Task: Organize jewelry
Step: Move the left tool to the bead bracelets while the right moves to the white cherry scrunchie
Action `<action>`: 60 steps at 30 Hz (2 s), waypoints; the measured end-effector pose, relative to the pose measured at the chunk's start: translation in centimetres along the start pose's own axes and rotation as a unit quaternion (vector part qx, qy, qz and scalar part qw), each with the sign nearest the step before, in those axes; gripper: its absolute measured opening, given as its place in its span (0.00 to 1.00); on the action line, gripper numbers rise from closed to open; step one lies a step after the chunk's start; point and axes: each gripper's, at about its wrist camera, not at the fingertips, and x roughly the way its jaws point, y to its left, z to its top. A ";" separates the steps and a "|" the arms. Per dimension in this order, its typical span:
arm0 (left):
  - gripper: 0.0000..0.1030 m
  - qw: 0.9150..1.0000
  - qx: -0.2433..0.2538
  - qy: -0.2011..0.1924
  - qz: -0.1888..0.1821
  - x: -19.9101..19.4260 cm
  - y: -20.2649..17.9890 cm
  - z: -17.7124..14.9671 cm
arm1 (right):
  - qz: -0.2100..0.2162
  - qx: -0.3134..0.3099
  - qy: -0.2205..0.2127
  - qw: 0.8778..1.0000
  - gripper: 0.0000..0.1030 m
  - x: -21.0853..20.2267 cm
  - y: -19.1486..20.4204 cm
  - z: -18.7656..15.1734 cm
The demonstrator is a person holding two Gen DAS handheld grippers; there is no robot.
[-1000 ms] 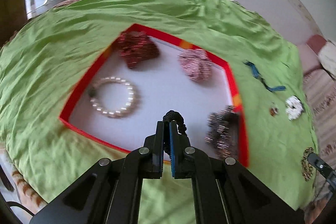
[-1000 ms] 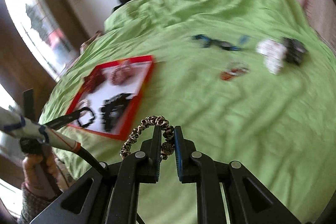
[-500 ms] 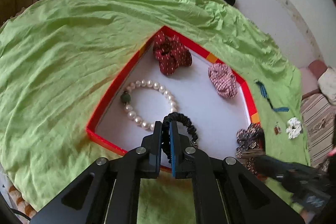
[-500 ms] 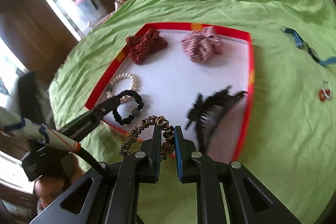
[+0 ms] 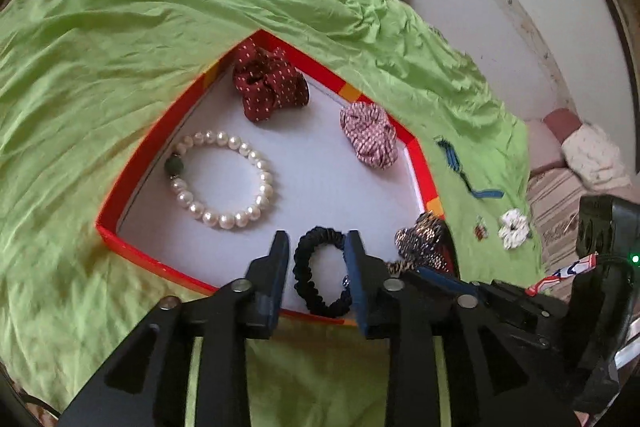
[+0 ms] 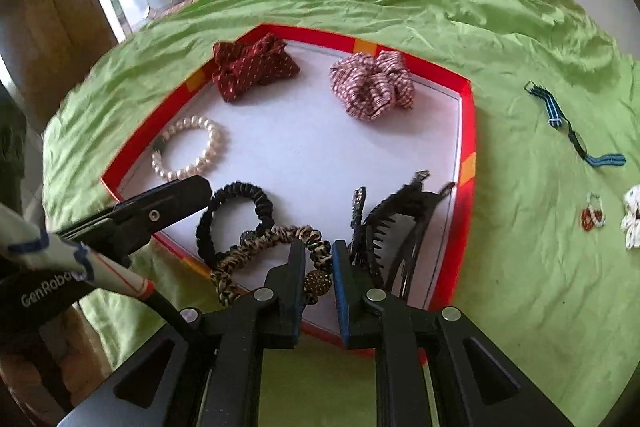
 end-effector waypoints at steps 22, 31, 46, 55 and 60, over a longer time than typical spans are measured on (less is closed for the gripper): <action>0.44 0.998 0.017 -0.041 0.035 -0.8 -0.9 -0.7 | 0.000 0.105 -0.047 0.993 0.32 -7.0 -8.2 -6.1; 0.48 0.990 0.080 -0.071 0.097 -1.2 -3.6 -2.2 | -0.090 0.198 -0.047 0.975 0.33 -10.3 -18.3 -12.9; 0.50 0.981 0.192 0.017 0.032 -1.7 -15.6 -6.1 | -0.115 0.314 -0.078 0.939 0.40 -14.7 -30.1 -21.5; 0.51 0.970 0.221 0.099 -0.012 5.5 -25.3 -4.1 | -0.065 0.334 -0.103 0.935 0.49 -13.3 -34.7 -18.8; 0.45 0.959 0.245 0.142 -0.006 11.7 -29.6 -2.4 | -0.069 0.319 -0.136 0.935 0.60 -12.8 -37.7 -13.9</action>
